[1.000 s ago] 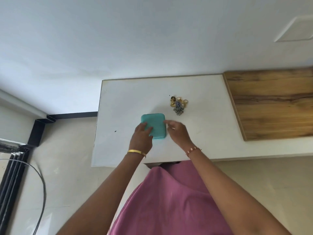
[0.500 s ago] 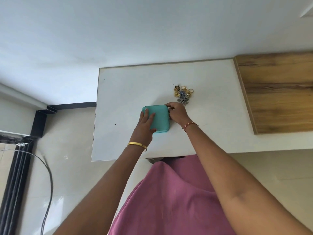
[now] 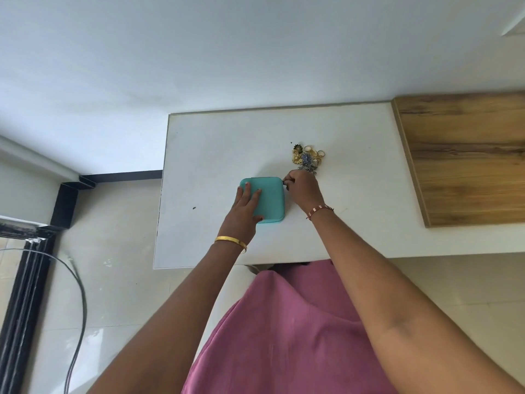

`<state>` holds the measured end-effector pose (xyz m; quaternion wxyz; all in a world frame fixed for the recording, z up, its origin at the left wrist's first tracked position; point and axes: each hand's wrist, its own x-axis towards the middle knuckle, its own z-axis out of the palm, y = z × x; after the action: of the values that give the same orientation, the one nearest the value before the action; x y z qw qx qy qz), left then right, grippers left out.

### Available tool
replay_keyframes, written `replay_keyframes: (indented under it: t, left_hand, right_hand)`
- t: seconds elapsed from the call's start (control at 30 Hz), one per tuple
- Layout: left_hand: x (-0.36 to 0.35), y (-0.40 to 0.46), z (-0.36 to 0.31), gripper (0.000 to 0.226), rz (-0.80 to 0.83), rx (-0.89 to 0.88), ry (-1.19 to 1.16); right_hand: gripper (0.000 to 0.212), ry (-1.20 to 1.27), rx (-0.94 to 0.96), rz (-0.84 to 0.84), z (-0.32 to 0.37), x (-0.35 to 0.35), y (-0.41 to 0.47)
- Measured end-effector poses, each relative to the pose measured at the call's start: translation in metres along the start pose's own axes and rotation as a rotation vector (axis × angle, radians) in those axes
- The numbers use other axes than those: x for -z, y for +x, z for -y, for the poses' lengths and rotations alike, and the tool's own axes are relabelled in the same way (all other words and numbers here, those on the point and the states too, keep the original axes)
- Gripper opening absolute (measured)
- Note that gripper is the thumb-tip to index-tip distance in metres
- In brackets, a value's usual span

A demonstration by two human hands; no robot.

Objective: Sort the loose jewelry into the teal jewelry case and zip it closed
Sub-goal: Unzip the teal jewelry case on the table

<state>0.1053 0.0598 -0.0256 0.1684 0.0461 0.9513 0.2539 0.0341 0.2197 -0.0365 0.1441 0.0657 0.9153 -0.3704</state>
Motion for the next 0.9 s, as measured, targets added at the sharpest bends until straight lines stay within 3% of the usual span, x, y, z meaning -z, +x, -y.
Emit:
replay_keyframes:
  t: [0.23, 0.47, 0.67, 0.8, 0.9]
  left_hand:
    - [-0.003, 0.001, 0.002, 0.062, -0.013, -0.002, -0.002]
    - [0.002, 0.003, 0.000, 0.063, 0.028, 0.027, 0.076]
    - [0.011, 0.004, -0.002, 0.063, 0.067, 0.046, -0.009]
    - [0.014, 0.002, -0.001, 0.058, 0.063, 0.012, -0.045]
    - [0.017, -0.002, 0.002, 0.054, -0.088, 0.034, -0.212]
  right_hand:
    - [0.026, -0.329, 0.141, -0.065, -0.017, -0.011, -0.061]
    - [0.024, -0.269, 0.062, -0.066, -0.001, -0.046, -0.109]
    - [0.025, -0.175, 0.061, -0.022, 0.014, -0.050, -0.112]
    - [0.022, -0.218, 0.153, -0.142, 0.009, -0.029, -0.114]
    - [0.025, -0.216, 0.261, -0.245, 0.015, -0.013, -0.101]
